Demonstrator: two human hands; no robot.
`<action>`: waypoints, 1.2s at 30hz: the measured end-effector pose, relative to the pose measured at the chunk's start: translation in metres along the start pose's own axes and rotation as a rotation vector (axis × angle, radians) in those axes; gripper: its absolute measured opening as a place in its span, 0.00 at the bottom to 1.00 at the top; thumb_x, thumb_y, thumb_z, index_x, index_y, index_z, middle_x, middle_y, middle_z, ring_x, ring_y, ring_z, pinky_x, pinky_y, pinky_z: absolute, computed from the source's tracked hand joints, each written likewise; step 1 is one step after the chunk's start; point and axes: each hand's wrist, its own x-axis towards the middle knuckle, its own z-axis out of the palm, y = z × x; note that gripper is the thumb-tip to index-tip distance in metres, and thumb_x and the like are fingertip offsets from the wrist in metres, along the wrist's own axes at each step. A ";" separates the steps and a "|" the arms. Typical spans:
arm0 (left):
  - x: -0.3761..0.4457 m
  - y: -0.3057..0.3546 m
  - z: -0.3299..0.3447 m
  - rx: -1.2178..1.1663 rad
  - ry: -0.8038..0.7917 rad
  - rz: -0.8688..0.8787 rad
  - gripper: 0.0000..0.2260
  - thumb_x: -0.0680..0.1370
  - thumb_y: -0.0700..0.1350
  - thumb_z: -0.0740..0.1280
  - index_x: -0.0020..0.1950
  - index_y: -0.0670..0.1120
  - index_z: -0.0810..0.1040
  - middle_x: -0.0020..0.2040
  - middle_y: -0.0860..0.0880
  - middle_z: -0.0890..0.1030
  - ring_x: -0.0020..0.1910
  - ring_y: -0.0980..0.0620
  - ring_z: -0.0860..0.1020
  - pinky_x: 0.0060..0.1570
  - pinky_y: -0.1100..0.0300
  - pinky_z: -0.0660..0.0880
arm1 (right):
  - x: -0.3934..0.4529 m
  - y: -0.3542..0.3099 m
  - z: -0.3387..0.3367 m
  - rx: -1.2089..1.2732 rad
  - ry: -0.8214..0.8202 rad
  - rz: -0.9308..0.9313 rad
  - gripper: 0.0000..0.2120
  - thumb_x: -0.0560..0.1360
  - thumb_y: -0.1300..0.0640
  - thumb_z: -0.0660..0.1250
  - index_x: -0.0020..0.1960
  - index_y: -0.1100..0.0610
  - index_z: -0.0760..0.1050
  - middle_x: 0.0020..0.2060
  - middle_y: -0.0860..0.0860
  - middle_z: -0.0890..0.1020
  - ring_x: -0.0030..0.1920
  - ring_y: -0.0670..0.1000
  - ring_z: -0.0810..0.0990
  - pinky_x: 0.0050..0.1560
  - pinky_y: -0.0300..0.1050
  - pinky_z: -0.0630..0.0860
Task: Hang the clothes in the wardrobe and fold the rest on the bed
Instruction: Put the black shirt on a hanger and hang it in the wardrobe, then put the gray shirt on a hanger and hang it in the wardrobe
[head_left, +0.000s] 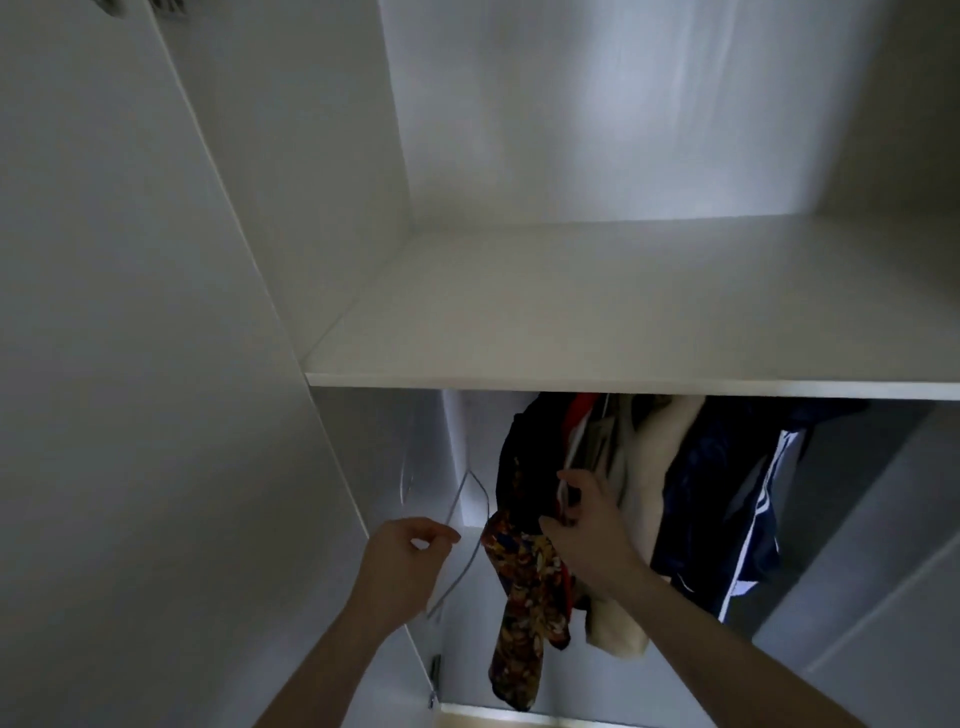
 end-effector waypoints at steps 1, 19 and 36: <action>-0.003 -0.005 -0.001 -0.011 -0.022 -0.014 0.07 0.79 0.42 0.72 0.43 0.50 0.88 0.38 0.56 0.85 0.33 0.66 0.79 0.36 0.77 0.70 | -0.009 -0.002 0.003 0.013 0.016 0.008 0.26 0.77 0.57 0.73 0.73 0.54 0.68 0.62 0.45 0.70 0.60 0.47 0.77 0.60 0.39 0.76; -0.118 -0.079 0.065 0.519 -0.725 0.124 0.09 0.71 0.53 0.70 0.34 0.51 0.80 0.33 0.53 0.82 0.36 0.54 0.80 0.34 0.61 0.72 | -0.337 0.052 0.026 0.192 0.394 0.735 0.18 0.77 0.56 0.73 0.65 0.48 0.75 0.59 0.44 0.79 0.46 0.48 0.83 0.38 0.39 0.76; -0.455 -0.060 0.124 0.453 -1.427 0.850 0.06 0.79 0.46 0.68 0.46 0.57 0.81 0.45 0.69 0.81 0.41 0.60 0.80 0.39 0.68 0.75 | -0.759 0.048 0.052 0.488 0.913 1.072 0.08 0.76 0.54 0.71 0.55 0.46 0.81 0.46 0.44 0.86 0.45 0.52 0.86 0.47 0.48 0.83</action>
